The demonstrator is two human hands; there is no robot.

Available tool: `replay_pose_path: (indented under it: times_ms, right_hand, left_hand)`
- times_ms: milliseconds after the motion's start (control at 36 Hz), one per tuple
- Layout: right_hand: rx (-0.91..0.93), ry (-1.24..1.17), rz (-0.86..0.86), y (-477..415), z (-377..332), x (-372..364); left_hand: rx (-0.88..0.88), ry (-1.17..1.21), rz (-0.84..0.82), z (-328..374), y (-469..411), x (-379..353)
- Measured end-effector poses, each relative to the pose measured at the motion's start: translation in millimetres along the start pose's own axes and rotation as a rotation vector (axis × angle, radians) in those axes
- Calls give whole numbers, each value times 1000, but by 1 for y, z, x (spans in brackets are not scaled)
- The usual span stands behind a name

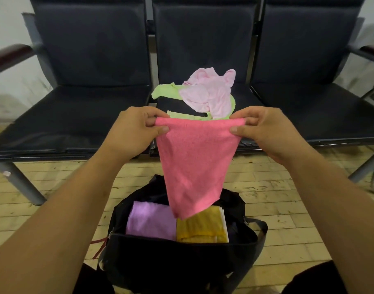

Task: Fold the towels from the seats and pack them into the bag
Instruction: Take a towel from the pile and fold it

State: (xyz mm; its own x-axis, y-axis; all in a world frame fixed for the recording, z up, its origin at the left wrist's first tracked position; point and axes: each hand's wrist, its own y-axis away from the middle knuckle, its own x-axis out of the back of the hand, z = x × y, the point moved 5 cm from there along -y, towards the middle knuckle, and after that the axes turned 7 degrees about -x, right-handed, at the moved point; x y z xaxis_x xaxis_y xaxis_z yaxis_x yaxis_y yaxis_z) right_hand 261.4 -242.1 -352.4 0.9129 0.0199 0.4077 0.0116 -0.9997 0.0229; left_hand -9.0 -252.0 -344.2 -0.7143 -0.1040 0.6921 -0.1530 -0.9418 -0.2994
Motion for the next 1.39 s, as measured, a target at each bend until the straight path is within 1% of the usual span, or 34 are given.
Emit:
replay_pose_path:
  times_ms: [111,250,306,389,472,528,611,667,750,806,833,889,917,944,1000,1056,1111,1167,1194,1250,1306,1389]
  right_hand:
    - [50,119,68,1,-5,2]
    - [76,253,177,1,-9,3]
    - [71,236,217,0,-10,4]
    - [103,238,260,2,-13,3]
    - [186,211,266,4,-19,1]
    - [208,112,227,4,-20,0]
    - [92,-289,62,4,-15,-7]
    - [26,-520,-20,5,-15,-14]
    - [15,-733,-69,7,-22,-20]
    - [10,-830,-91,7,-26,-22]
    - [8,-854,-100,7,-28,-23]
    - [7,-854,-104,5,-27,-24]
    - [2,-837,-99,4,-26,-24]
    - [-9,-815,-92,3,-24,-24]
    - [-53,-770,-71,-2,-16,-23]
    - [-133,-707,-35,-8,-4,-20]
    - [-225,-644,-25,-15,11,-19]
    - [-306,-617,-73,-20,24,-22]
    - [-344,-627,-130,-22,29,-26]
    - [-395,-690,-285,-19,35,-35]
    - [-385,-722,-454,-13,39,-42]
    - [-361,-662,-732,0,43,-53]
  left_hand:
    - [-5,-125,69,2,1,-1]
    - [-65,-242,180,6,1,1]
    - [-73,-218,205,7,1,2]
    - [-54,-129,198,7,-1,0]
    - [-23,17,135,6,-2,-3]
    - [14,122,81,6,-2,-5]
    - [67,273,55,6,1,-7]
    - [66,379,56,8,2,-8]
    - [81,631,31,9,2,-15]
    - [160,827,-56,10,5,-27]
    - [203,868,-122,12,9,-35]
    - [220,861,-283,15,16,-51]
    - [211,862,-344,16,19,-57]
    - [215,888,-371,17,22,-62]
    - [272,1028,-330,17,23,-65]
    - [360,1209,-225,18,22,-67]
    - [424,1318,-146,19,22,-69]
    - [441,1380,-130,23,24,-73]
    - [441,1408,-128,25,25,-73]
    - [434,1450,-102,28,24,-72]
    - [418,1470,-47,28,22,-67]
    - [403,1473,26,23,17,-58]
